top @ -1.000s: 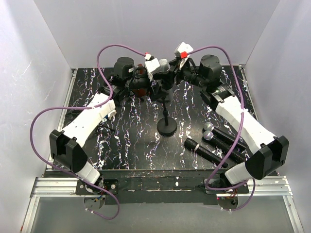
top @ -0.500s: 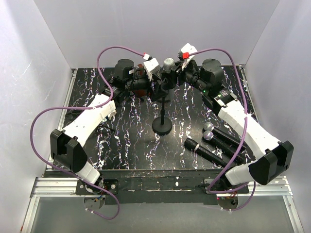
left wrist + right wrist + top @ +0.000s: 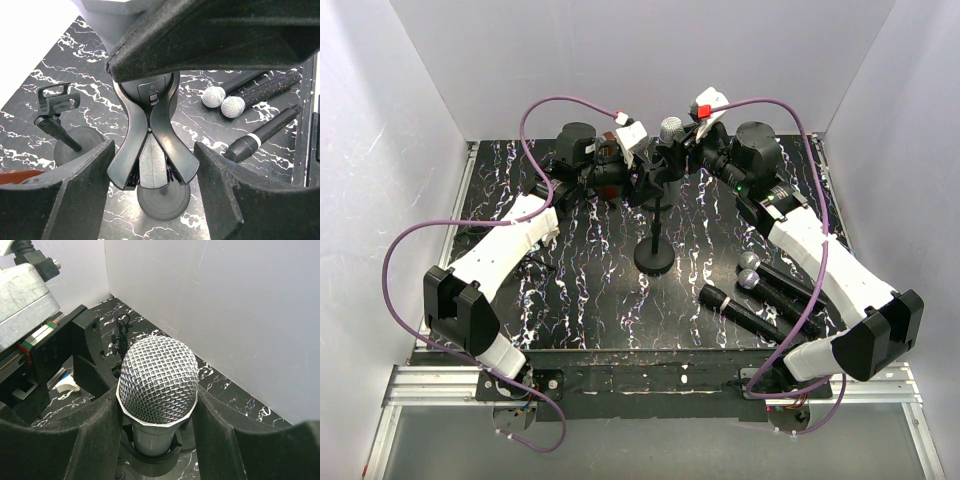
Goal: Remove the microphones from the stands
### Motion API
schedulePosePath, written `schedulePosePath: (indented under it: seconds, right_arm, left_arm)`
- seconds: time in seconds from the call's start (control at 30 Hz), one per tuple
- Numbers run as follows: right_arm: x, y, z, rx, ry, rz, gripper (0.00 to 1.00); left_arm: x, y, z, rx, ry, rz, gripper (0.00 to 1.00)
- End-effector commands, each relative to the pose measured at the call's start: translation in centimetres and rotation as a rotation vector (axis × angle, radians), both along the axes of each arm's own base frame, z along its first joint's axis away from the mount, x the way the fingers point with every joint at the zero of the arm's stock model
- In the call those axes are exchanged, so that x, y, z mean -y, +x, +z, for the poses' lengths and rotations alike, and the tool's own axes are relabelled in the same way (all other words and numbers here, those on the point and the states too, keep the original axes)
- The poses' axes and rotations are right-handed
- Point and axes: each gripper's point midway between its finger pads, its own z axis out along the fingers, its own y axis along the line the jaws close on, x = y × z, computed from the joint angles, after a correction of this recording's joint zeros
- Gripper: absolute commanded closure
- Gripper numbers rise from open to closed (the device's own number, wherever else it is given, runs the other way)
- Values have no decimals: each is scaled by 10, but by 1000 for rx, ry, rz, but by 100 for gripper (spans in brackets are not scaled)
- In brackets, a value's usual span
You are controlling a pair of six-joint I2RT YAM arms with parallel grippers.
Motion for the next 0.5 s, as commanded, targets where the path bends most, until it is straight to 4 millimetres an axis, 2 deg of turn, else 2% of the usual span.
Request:
schedulePosePath:
  seconds: [0.0, 0.07, 0.13, 0.2, 0.3, 0.47]
  right_arm:
    - [8, -1, 47, 121, 97, -30, 99]
    - [9, 0, 46, 121, 97, -33, 99]
    - [10, 1, 47, 121, 98, -42, 99]
    - [11, 1, 48, 117, 104, -51, 99]
    - [11, 3, 46, 107, 107, -57, 99]
    - [12, 3, 48, 107, 106, -61, 99]
  left_arm:
    - [-3, -8, 18, 43, -27, -16, 40]
    - [-3, -7, 18, 42, -26, -13, 39]
    - [-4, -3, 19, 44, -33, 11, 26]
    - [-2, -3, 23, 44, -51, 10, 20]
    - [3, -1, 23, 20, -72, 2, 20]
    - [7, 0, 22, 18, -77, -19, 25]
